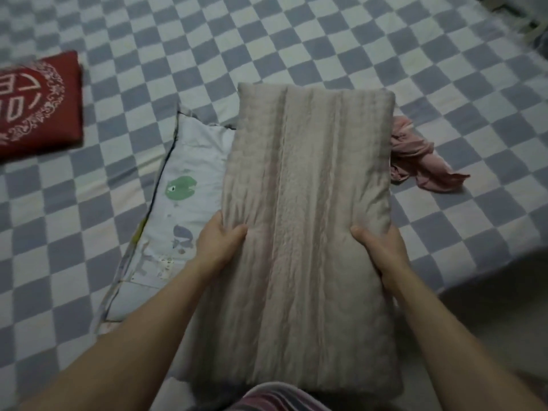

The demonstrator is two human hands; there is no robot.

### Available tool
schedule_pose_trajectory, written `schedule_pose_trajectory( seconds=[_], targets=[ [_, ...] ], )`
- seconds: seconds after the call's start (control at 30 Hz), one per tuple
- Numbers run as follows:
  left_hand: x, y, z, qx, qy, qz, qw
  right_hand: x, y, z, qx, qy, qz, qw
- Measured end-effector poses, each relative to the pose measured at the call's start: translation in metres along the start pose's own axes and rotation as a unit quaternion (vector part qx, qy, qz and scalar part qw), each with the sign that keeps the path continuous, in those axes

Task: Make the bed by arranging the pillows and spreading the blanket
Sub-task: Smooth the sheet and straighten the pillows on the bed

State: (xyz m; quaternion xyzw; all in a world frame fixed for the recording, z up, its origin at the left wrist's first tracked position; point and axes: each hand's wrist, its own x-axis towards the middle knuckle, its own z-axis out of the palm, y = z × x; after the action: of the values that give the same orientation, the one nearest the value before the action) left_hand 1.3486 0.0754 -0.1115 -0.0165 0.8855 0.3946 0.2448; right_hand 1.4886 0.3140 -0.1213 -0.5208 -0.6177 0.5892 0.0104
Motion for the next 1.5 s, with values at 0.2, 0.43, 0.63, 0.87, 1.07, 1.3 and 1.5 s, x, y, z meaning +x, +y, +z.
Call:
schedule_pose_trajectory(
  seconds=[0.2, 0.43, 0.63, 0.87, 1.07, 1.3, 1.5],
  targets=[
    [-0.027, 0.021, -0.056, -0.025, 0.078, 0.126, 0.989, -0.063, -0.032, 0.012, 0.093, 0.025, -0.084, 0.992],
    [-0.061, -0.020, -0.166, -0.012, 0.140, 0.165, 0.976, -0.145, -0.050, 0.084, 0.109, -0.007, -0.137, 0.985],
    [-0.098, -0.115, -0.301, -0.067, 0.206, 0.157, 0.963, -0.257, -0.065, 0.202, 0.051, -0.027, -0.190, 0.980],
    [-0.129, -0.239, -0.467, -0.065, 0.305, 0.124, 0.942, -0.379, -0.076, 0.368, 0.002, -0.101, -0.253, 0.962],
    [-0.156, -0.315, -0.602, -0.031, 0.400, 0.079, 0.913, -0.450, -0.090, 0.503, 0.001, -0.185, -0.267, 0.946],
    [-0.156, -0.380, -0.752, 0.043, 0.491, 0.077, 0.867, -0.525, -0.112, 0.644, 0.055, -0.285, -0.281, 0.915],
    [-0.121, -0.450, -0.822, 0.213, 0.404, -0.140, 0.879, -0.523, -0.106, 0.755, -0.172, -0.424, -0.189, 0.869]
  ],
)
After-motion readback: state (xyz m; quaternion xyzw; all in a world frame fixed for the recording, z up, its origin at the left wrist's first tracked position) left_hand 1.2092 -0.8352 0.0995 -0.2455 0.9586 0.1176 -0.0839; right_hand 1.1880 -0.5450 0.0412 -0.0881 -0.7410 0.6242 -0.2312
